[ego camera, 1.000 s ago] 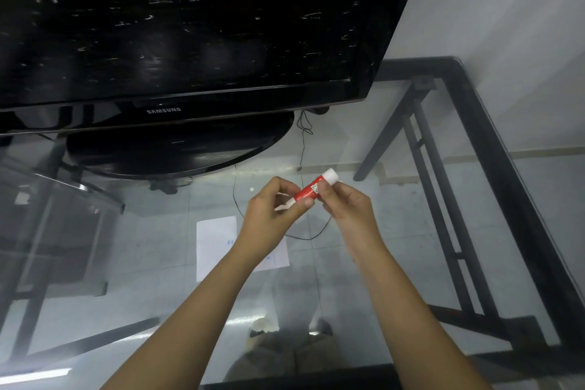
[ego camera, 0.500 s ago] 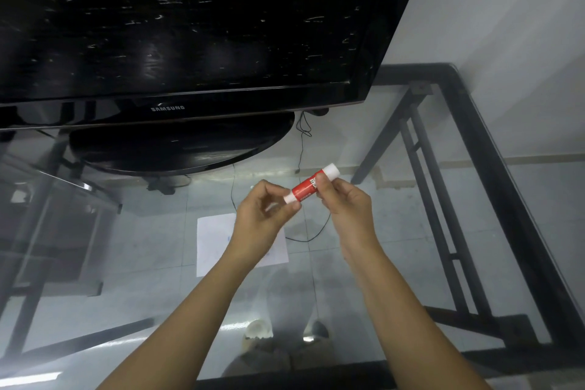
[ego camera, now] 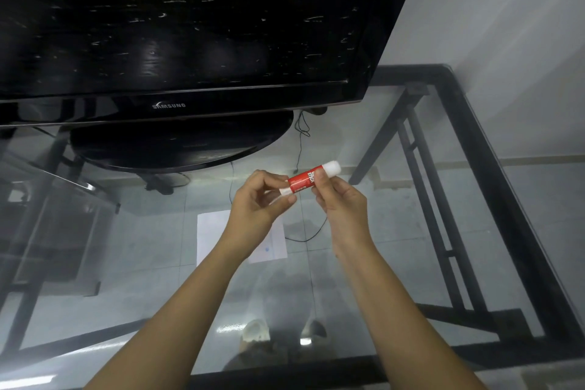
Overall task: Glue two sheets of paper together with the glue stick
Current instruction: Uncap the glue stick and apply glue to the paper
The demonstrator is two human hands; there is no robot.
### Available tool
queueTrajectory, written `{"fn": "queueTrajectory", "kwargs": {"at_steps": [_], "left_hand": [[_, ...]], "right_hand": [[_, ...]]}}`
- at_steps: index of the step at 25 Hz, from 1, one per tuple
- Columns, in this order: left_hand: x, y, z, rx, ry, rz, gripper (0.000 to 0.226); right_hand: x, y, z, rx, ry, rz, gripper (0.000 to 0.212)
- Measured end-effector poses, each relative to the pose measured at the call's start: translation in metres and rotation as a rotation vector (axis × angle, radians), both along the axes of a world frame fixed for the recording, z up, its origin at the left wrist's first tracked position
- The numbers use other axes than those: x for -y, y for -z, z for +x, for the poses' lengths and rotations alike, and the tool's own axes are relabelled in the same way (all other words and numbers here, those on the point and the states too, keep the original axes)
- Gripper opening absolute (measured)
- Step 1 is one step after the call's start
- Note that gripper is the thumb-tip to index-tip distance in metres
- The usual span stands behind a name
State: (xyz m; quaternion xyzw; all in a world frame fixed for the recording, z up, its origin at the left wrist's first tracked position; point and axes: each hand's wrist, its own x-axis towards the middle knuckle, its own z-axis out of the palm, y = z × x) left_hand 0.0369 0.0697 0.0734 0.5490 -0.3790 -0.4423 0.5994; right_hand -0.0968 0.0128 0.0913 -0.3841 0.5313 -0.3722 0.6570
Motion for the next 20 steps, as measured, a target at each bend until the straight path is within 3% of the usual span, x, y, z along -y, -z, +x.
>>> {"fn": "queueTrajectory", "kwargs": {"at_steps": [2,6,10,12,17,20], "left_hand": [[-0.001,0.001,0.002,0.043,0.009,0.009,0.027],[0.002,-0.007,0.000,-0.249,0.041,0.299,0.050],[-0.002,-0.010,-0.001,-0.141,0.021,0.111,0.016],[-0.003,-0.010,0.000,-0.056,0.022,0.022,0.021],[-0.001,-0.011,-0.002,-0.145,0.045,0.260,0.041],[-0.003,-0.009,-0.001,-0.090,0.022,0.166,0.007]], "right_hand": [[0.000,-0.002,0.002,0.003,-0.010,-0.007,0.030],[0.001,-0.003,0.001,-0.007,-0.014,-0.023,0.032],[0.001,-0.008,0.000,0.010,0.004,-0.019,0.017],[0.000,-0.009,0.000,0.026,0.011,-0.022,0.015],[-0.003,-0.009,0.000,0.001,-0.006,-0.051,0.015],[-0.005,-0.008,0.000,-0.008,-0.005,-0.049,0.016]]}}
